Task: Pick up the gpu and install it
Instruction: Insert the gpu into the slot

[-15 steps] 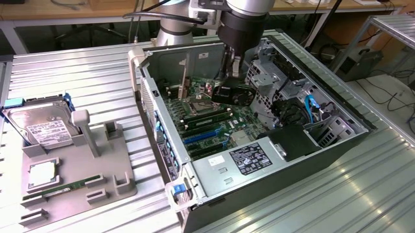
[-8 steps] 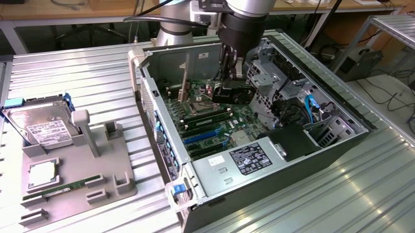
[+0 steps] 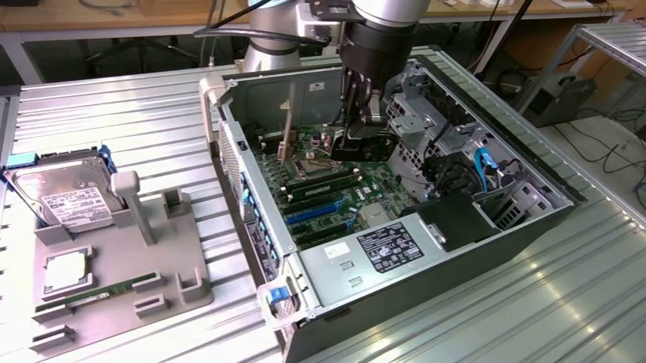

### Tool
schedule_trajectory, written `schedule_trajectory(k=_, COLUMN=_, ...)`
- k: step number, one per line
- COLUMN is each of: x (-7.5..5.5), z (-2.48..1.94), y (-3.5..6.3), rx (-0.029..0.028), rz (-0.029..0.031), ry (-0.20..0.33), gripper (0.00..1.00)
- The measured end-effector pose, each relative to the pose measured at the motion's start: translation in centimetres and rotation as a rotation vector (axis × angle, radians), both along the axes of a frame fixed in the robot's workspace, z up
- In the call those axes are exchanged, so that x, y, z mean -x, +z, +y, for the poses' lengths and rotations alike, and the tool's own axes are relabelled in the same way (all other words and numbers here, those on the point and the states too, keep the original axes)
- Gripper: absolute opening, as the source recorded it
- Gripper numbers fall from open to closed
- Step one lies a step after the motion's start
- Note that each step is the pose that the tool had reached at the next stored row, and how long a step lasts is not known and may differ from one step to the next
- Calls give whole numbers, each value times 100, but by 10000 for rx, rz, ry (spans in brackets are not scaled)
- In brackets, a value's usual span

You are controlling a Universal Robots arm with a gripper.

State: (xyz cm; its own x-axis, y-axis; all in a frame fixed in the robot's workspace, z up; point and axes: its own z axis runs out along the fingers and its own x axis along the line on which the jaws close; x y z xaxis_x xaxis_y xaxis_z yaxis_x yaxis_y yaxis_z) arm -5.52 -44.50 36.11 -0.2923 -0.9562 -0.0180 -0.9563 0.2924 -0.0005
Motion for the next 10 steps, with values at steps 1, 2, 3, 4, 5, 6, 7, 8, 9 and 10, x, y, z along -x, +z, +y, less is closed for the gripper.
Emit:
schedule_trajectory(k=1, x=0, z=0, y=0, rx=0, rz=0, ry=3, gripper=26)
schedule_trajectory(k=2, x=0, z=0, y=0, rx=0, rz=0, ry=7, gripper=26)
schedule_trajectory(k=3, x=0, z=0, y=0, rx=0, rz=0, ry=10, gripper=26)
schedule_trajectory(k=4, x=0, z=0, y=0, rx=0, rz=0, ry=14, gripper=26)
schedule_trajectory(k=5, x=0, z=0, y=0, rx=0, rz=0, ry=19, gripper=26)
schedule_trajectory(k=6, x=0, z=0, y=0, rx=0, rz=0, ry=23, gripper=26)
schedule_trajectory(k=7, x=0, z=0, y=0, rx=0, rz=0, ry=26, gripper=26)
schedule_trajectory(k=8, x=0, z=0, y=0, rx=0, rz=0, ry=32, gripper=26)
schedule_trajectory(k=9, x=0, z=0, y=0, rx=0, rz=0, ry=35, gripper=26)
schedule_trajectory(k=10, x=0, z=0, y=0, rx=0, rz=0, ry=44, gripper=26)
